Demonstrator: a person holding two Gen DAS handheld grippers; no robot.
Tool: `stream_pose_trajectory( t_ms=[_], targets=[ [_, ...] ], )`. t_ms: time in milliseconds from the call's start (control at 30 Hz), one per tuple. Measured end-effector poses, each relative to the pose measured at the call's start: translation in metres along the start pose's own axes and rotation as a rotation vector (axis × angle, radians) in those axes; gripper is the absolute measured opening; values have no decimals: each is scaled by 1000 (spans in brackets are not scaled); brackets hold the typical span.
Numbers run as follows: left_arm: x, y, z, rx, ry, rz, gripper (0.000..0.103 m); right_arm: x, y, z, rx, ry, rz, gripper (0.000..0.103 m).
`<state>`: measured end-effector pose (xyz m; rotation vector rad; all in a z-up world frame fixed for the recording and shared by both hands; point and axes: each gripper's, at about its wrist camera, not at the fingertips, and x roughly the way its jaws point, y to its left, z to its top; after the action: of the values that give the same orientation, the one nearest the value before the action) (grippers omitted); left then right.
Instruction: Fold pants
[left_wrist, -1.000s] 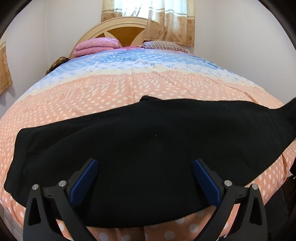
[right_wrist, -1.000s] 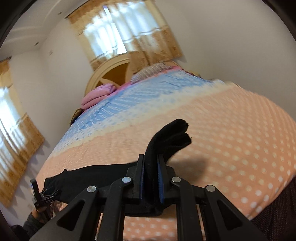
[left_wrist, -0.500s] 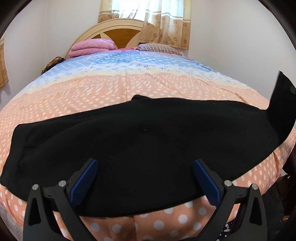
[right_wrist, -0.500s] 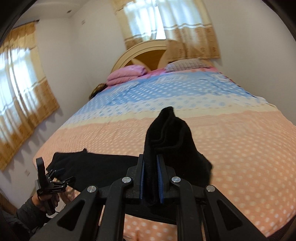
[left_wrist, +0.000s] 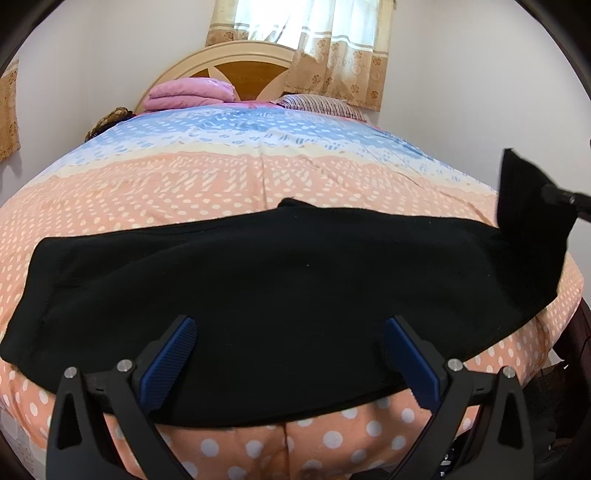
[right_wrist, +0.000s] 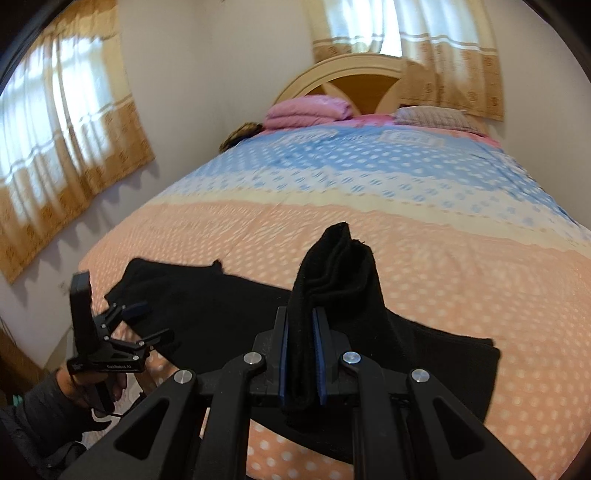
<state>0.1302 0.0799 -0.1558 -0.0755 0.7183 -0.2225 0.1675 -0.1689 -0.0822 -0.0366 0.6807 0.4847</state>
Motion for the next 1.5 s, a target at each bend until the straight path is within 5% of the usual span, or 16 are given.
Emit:
stream_pose_trajectory(
  t_ms=[367,433,500,733,967,1100,1300,1500],
  targets=[
    [-8,-11,4,12,-13,-32,103,79,22,-46,-52,162,76,15],
    [-9,-18,5,18,-11,-47,103,76,18,-49,-46,176,102,30],
    [-10,-28,9,28,-14,-67,103,55,10,-51,-34,136,146,57],
    [-1,-83,26,112,-3,-175,103,-13,-52,-61,75,3,69,58],
    [43,-134,46,173,90,-245,100,-35,-111,-93,268,-87,14,58],
    [61,-148,51,194,138,-235,74,-32,-122,-96,291,-95,11,58],
    [64,-148,56,149,162,-263,12,-30,-123,-99,278,-100,6,58],
    [34,-137,74,92,102,-335,12,-39,-125,-103,314,-160,-5,62]
  ],
)
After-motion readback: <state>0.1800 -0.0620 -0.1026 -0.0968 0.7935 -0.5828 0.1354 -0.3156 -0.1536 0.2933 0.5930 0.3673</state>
